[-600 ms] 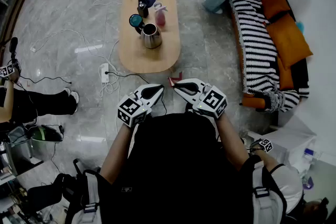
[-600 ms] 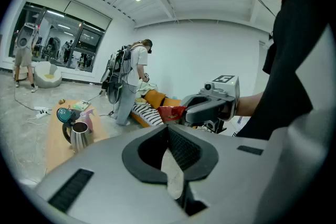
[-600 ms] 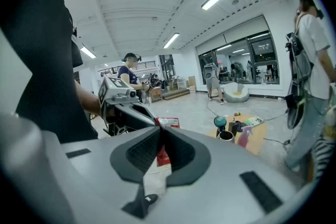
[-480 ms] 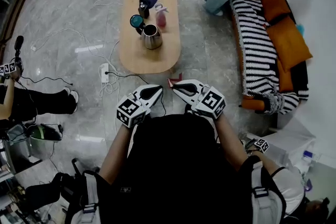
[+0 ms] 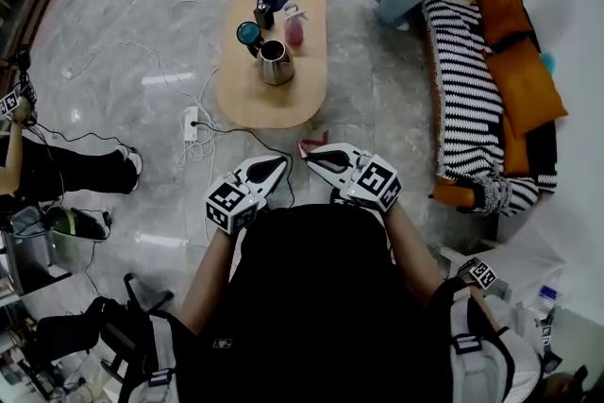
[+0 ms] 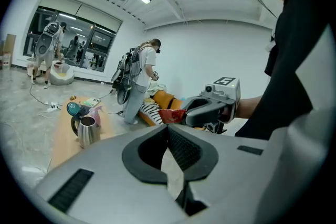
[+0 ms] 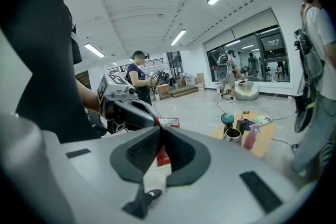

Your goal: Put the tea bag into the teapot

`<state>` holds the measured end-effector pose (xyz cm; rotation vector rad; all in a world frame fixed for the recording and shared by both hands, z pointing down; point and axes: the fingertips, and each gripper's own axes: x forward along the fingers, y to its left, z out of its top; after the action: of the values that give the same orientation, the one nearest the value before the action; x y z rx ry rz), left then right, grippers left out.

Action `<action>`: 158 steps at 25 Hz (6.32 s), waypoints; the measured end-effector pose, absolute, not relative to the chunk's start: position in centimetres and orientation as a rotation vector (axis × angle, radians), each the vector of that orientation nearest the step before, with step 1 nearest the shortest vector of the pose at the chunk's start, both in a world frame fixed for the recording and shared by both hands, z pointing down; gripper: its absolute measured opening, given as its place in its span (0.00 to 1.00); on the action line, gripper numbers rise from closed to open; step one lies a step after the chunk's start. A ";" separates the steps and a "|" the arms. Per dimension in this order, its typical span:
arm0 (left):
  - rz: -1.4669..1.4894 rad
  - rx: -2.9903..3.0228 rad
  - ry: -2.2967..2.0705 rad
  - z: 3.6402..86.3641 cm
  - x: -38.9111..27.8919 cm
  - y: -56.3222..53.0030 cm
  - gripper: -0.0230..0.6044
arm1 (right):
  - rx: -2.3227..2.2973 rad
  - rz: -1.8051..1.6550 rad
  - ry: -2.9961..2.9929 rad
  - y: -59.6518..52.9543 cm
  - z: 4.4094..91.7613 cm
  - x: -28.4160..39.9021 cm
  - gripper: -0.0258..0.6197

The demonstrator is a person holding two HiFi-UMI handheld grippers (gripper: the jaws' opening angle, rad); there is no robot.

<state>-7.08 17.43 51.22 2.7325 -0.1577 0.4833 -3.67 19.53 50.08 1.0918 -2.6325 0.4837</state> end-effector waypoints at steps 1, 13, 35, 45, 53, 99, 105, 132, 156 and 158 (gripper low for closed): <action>0.476 2.730 -0.176 51.2 -7.0 17.4 0.05 | 1.076 0.484 -2.638 19.7 50.1 -3.6 0.09; 0.455 2.728 -0.353 49.8 -2.7 20.0 0.05 | 0.902 0.418 -2.709 22.2 48.3 0.0 0.09; 0.420 2.671 -0.414 51.6 -1.6 17.6 0.05 | 0.861 0.548 -2.676 20.4 52.4 2.9 0.10; 0.511 2.711 -0.130 52.0 -5.6 6.6 0.05 | 1.083 0.591 -2.586 10.4 51.3 -1.6 0.10; 0.518 2.706 0.035 52.4 -7.7 2.2 0.05 | 1.216 0.647 -2.502 6.5 51.8 -5.0 0.10; 0.507 2.529 -0.400 54.6 -3.9 -7.0 0.05 | 0.767 0.666 -2.575 -6.1 56.1 2.8 0.10; 0.510 2.487 -0.466 55.4 -3.7 -7.3 0.05 | 0.670 0.677 -2.568 -7.3 57.6 3.5 0.10; 0.499 2.373 -0.670 57.0 -1.5 -11.0 0.05 | 0.575 0.796 -2.344 -15.6 72.8 6.9 0.10; 0.512 2.295 -0.770 58.2 -3.0 -11.5 0.05 | 0.612 0.756 -2.273 -20.6 76.9 5.1 0.11; 0.510 2.290 -0.782 58.3 -3.3 -11.5 0.05 | 0.620 0.721 -2.272 -21.0 77.3 5.1 0.11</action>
<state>-3.26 -11.48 58.31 2.2901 -0.7818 0.5104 5.08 -21.03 77.30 0.6200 -2.2717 0.7213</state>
